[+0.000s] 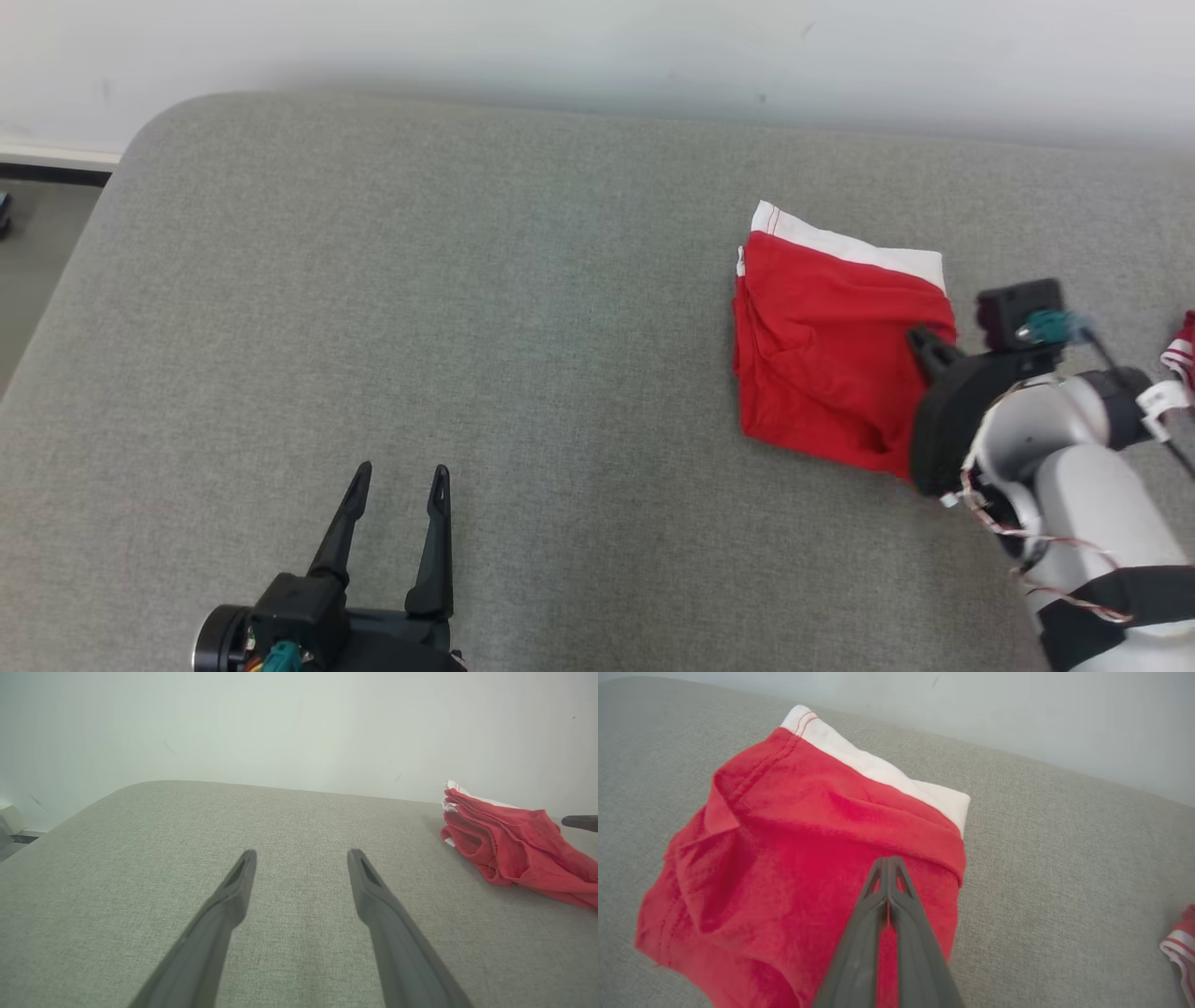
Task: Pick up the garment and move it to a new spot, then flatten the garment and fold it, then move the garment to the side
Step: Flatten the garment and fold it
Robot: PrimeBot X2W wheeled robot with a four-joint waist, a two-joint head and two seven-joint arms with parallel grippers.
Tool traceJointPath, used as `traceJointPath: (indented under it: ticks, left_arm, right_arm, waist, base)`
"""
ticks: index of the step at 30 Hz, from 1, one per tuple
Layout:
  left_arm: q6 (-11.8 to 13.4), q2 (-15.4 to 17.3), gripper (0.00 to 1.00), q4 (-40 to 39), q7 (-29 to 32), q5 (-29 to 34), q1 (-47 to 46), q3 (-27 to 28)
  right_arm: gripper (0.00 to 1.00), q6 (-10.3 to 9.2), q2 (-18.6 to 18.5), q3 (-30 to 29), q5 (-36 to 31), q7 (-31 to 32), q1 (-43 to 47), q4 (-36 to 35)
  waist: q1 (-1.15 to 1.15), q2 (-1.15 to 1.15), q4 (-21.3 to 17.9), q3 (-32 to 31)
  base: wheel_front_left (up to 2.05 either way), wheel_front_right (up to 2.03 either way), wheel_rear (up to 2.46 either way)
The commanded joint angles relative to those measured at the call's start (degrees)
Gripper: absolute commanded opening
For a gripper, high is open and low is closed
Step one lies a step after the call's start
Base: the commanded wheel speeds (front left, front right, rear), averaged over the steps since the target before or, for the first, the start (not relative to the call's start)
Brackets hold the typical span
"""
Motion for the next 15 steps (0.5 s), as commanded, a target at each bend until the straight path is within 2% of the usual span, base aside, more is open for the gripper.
traceJointPath:
  ticks: [1, 8, 15]
  left_arm:
    - [-0.35, -0.10, 1.00, -0.09, -0.16, 0.54, -0.68, 0.23]
    - [-0.52, -0.09, 1.00, 0.26, -0.16, 0.80, -0.73, 0.52]
    - [-0.75, -0.27, 1.00, 0.51, -0.16, 0.83, -0.41, 0.81]
  right_arm:
    - [0.00, 0.12, 0.53, 1.31, -1.03, -1.79, 0.07, 0.97]
    - [0.00, 0.12, 3.29, 8.40, -1.62, -5.73, -1.69, 6.17]
    - [0.00, 0.12, 4.95, 17.18, 0.68, -6.06, -2.84, 9.05]
  waist:
    - [0.00, -0.01, 0.19, 0.35]
    - [0.00, -0.01, 0.81, 0.36]
    - [0.00, -0.01, 1.13, -0.08]
  base:
    - [0.00, 0.00, 0.00]
    - [0.00, 0.00, 0.00]
    - [0.00, 0.00, 0.00]
